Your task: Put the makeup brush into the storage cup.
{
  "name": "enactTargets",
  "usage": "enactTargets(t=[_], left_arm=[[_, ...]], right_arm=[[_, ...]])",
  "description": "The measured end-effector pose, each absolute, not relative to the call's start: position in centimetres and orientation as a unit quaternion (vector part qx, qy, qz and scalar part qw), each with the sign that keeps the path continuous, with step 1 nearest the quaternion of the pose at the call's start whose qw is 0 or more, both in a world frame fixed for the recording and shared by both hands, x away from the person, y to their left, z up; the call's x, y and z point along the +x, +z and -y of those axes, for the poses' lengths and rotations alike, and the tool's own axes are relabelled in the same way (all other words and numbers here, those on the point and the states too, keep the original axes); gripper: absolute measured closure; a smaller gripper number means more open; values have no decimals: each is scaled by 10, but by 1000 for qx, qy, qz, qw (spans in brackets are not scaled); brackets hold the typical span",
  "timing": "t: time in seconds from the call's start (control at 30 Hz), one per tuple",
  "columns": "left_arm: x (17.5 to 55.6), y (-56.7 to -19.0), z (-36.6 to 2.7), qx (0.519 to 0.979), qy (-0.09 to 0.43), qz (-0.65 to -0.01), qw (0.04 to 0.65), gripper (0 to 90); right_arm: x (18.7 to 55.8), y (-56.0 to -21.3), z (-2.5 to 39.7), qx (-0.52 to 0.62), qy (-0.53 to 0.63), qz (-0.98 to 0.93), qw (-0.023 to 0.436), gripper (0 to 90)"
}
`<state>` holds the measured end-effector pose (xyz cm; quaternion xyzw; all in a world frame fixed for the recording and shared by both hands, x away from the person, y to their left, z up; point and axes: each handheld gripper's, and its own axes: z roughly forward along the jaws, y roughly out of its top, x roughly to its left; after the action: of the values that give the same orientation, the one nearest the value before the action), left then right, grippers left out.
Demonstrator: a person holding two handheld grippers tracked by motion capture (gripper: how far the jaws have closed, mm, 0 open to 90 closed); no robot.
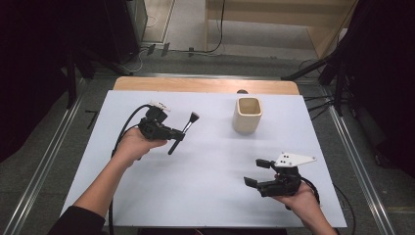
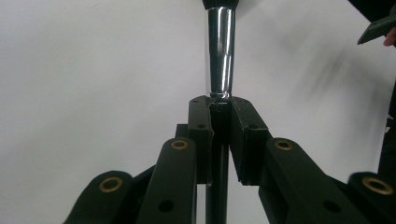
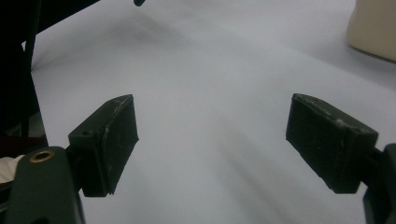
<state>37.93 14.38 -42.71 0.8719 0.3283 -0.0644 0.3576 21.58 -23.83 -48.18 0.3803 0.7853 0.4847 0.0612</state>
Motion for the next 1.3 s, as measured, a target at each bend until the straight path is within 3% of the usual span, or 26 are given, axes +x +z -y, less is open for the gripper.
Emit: enactTargets(t=[1.3], left_arm=[[305,-447,-138,811,-74,-358,457,803]], right_arm=[[222,-470,219,401,494,-770,41,144]])
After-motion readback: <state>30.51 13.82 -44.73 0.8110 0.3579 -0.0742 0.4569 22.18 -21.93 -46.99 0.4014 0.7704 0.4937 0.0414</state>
